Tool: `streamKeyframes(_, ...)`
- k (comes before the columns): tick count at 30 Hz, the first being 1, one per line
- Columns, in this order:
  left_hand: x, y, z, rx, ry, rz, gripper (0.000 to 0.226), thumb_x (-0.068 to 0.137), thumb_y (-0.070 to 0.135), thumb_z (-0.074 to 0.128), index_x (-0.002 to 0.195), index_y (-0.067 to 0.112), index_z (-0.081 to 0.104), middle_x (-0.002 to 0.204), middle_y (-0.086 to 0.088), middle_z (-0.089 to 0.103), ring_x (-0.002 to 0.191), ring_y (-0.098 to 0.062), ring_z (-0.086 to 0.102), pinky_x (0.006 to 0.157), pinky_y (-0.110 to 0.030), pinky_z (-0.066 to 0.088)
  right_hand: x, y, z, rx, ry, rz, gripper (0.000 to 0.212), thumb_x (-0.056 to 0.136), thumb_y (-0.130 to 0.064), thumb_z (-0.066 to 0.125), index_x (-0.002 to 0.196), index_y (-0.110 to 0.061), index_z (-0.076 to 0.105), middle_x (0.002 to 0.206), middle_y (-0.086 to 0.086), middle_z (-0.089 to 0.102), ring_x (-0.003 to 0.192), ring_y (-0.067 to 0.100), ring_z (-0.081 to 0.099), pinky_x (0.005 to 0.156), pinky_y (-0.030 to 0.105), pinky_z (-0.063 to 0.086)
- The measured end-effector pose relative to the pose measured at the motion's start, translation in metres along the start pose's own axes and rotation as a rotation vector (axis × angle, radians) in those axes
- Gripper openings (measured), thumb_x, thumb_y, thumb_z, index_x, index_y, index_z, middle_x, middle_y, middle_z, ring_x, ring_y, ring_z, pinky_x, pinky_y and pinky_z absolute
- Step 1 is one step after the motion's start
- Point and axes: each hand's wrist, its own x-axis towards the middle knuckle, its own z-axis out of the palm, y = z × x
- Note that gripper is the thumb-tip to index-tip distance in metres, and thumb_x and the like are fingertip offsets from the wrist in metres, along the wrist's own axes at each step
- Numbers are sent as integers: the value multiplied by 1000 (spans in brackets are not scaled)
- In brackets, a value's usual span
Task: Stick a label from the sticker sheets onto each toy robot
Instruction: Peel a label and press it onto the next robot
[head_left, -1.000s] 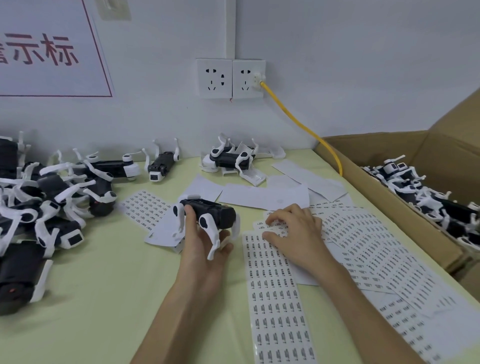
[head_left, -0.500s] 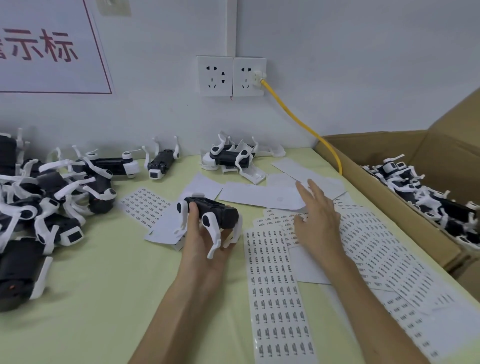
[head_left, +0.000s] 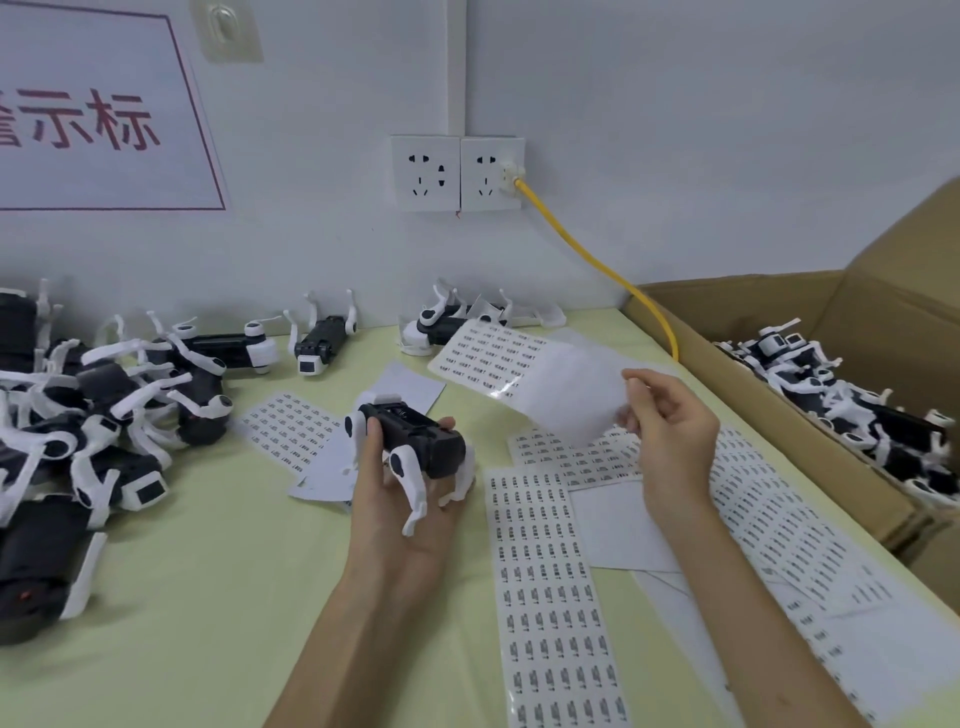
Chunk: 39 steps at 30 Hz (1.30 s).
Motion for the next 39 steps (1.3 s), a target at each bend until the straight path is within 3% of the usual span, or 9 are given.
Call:
streamKeyframes(7, -3, -1, -5, 33, 44, -52, 62, 102, 65, 49, 106, 13, 81, 84, -9, 34, 113, -34, 47, 115, -39, 32, 2, 11, -4, -322, -148, 188, 14, 94, -11, 66, 90, -19, 77, 78, -1, 71, 73, 14, 61, 65, 27, 48)
streamKeyframes(13, -3, -4, 3, 45, 63, 3, 81, 109, 53, 40, 56, -7, 53, 47, -23, 34, 73, -44, 54, 94, -38, 39, -11, 0, 0, -608, -276, -145, 24, 84, -4, 70, 88, -27, 74, 91, -9, 71, 80, 5, 60, 69, 14, 44)
streamKeyframes(16, -6, -8, 7, 198, 102, 7, 56, 103, 50, 50, 76, 9, 77, 88, -17, 77, 85, -37, 75, 63, -30, 61, -22, -4, 6, -613, -379, -336, 35, 85, 1, 69, 110, -23, 73, 109, -10, 66, 104, 6, 59, 87, 11, 41)
streamKeyframes(20, -14, -9, 18, 93, 34, -63, 32, 101, 42, 53, 104, 11, 57, 51, -15, 60, 67, -28, 56, 58, -29, 52, -37, -5, 19, -511, -630, -387, 29, 97, -13, 66, 124, -23, 71, 125, -15, 67, 122, -2, 57, 107, 18, 42)
streamKeyframes(25, -14, -12, 17, 151, 96, -72, 53, 101, 41, 53, 134, 0, 55, 53, -12, 60, 66, -27, 58, 83, -31, 46, -45, -4, 24, -494, -703, -394, 16, 97, -21, 69, 107, -32, 76, 108, -16, 71, 108, 6, 63, 96, 30, 49)
streamKeyframes(29, -15, -11, 13, 150, 56, -103, 36, 95, 43, 59, 89, 8, 65, 50, -13, 59, 45, -21, 58, 56, -25, 49, -42, -3, 23, -529, -653, -411, 14, 91, -17, 77, 104, -21, 78, 100, -10, 69, 93, 10, 62, 87, 33, 51)
streamKeyframes(33, -14, -10, 15, 187, 126, -124, 78, 91, 43, 61, 157, 9, 39, 59, -12, 63, 76, -32, 55, 73, -32, 41, -41, -6, 23, -510, -591, -460, 17, 84, -15, 83, 99, -17, 76, 95, -12, 69, 84, 9, 62, 79, 25, 51)
streamKeyframes(38, -14, -10, 17, 188, 87, -83, 59, 89, 46, 63, 143, 45, 40, 66, -16, 64, 81, -35, 60, 73, -32, 39, -42, -7, 24, -514, -579, -468, 19, 80, -11, 85, 96, -16, 76, 91, -11, 68, 79, 8, 62, 71, 9, 41)
streamKeyframes(39, -15, -10, 18, 171, 108, -83, 68, 88, 45, 64, 152, 27, 48, 81, -21, 69, 98, -37, 59, 83, -36, 41, -42, -7, 24, -510, -581, -462, 19, 80, -11, 85, 96, -16, 76, 90, -10, 68, 79, 8, 62, 70, 8, 40)
